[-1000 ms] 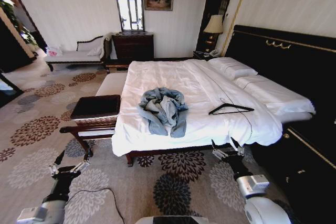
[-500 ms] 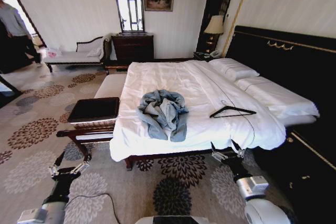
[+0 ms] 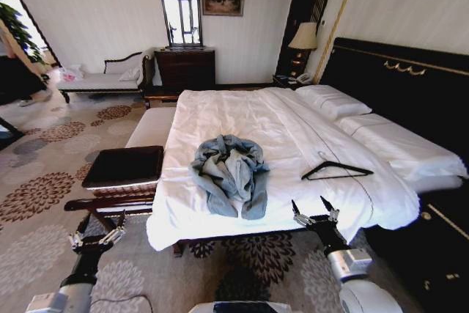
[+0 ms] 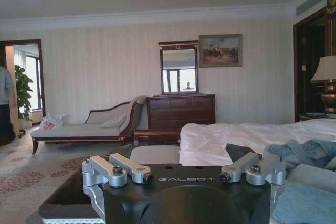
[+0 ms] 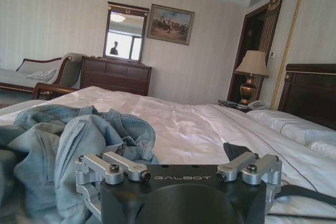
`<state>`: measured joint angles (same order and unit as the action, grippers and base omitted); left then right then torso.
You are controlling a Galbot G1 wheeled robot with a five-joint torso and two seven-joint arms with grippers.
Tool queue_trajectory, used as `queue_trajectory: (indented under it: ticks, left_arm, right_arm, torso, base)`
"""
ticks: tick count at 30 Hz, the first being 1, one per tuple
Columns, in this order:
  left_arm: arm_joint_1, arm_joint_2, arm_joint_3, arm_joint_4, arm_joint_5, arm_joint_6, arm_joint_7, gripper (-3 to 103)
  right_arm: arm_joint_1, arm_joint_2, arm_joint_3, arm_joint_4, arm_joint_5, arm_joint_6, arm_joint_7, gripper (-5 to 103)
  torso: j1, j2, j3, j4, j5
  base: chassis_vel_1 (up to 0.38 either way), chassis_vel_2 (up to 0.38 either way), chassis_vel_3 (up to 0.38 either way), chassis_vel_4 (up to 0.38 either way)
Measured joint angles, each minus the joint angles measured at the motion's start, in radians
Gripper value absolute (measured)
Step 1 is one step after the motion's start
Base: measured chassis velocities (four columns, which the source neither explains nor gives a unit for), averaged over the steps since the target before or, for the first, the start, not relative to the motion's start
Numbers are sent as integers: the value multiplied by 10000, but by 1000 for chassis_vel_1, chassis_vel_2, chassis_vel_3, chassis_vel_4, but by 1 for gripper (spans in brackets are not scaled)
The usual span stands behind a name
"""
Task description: Pick up the clothes from the bed and hang them on the clothes hanger.
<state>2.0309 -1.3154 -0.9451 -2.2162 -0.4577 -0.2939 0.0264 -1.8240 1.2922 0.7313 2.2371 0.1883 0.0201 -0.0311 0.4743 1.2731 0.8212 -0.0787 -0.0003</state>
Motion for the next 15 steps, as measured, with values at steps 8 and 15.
queue_trajectory:
  ticks: [8, 15]
  left_arm:
    - [1, -5, 0, 18, 0, -20, 6, 100]
    - [-9, -27, -1, 32, 3, -29, 11, 100]
  right_arm:
    - [-2, 15, -50, -26, 1, 39, 17, 100]
    - [0, 25, -97, -58, 5, 85, 36, 100]
  torso:
    - [-1, 0, 1, -1, 2]
    - [2, -1, 2, 0, 4]
  base:
    - [-293, 77, 291, -69]
    - [-405, -17, 413, 26]
